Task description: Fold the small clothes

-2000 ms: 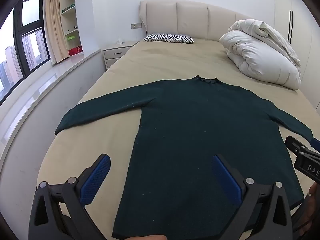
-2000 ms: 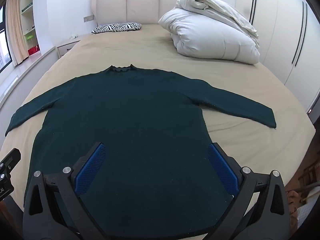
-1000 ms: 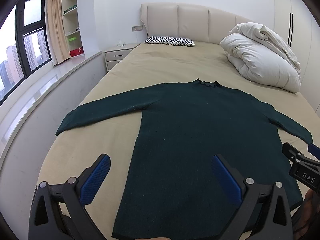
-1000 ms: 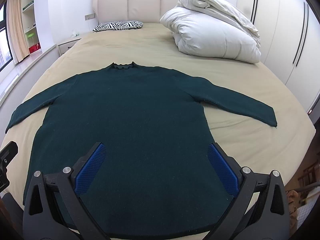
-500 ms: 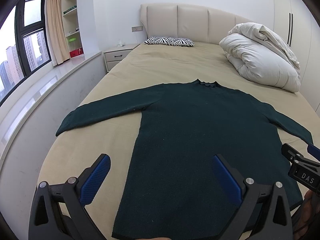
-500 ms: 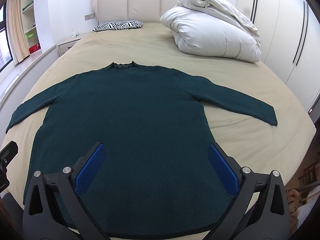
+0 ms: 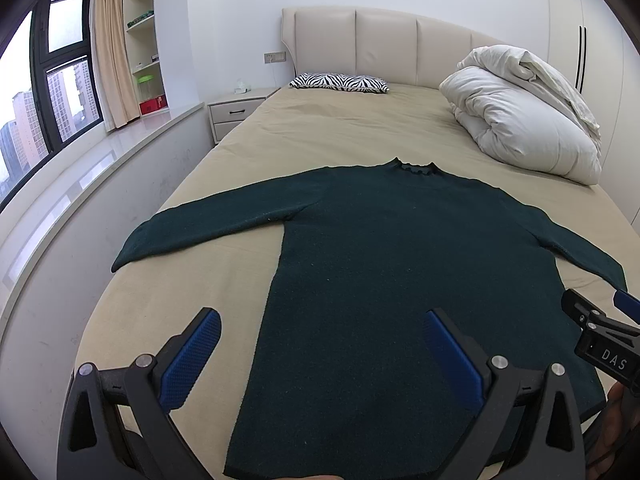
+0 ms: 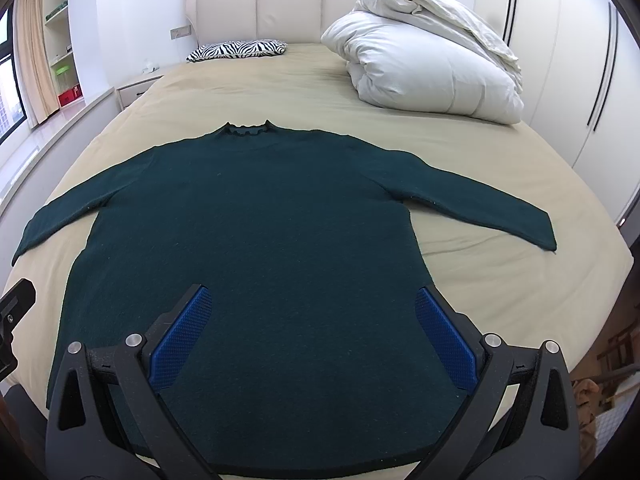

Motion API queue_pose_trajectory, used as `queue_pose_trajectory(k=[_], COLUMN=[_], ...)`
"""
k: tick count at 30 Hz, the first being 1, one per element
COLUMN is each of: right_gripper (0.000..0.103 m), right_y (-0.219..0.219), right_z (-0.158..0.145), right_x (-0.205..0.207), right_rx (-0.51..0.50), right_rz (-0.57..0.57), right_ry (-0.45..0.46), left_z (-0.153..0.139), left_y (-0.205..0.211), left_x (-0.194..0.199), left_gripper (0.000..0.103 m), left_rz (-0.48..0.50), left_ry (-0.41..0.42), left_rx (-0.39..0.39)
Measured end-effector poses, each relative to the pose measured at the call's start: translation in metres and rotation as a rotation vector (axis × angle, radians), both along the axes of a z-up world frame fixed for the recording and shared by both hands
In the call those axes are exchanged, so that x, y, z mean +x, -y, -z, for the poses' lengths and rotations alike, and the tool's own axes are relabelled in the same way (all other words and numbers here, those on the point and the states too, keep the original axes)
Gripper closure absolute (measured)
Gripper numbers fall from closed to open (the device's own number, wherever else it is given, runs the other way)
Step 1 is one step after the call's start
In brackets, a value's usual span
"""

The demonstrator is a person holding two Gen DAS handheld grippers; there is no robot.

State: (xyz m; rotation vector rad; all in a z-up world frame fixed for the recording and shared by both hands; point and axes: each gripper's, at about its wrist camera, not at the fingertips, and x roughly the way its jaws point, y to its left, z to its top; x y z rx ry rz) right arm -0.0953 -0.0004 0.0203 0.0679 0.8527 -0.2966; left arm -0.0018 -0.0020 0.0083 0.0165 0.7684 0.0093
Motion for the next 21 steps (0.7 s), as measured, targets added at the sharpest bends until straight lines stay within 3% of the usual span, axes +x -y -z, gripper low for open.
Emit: queue_pose_trajectory(k=[21], right_gripper=[0.0], right_y=[-0.0016], right_z=[0.0041], right_x=[0.0006], right_rx=[0.004], right_rz=[-0.007], right_ry=[-0.01], left_z=[0.0016], left_y=[-0.001], left_x=[0.0011], left_gripper=[0.0], left_rz=[-0.001], left_ry=[-0.007], left_rx=[-0.003])
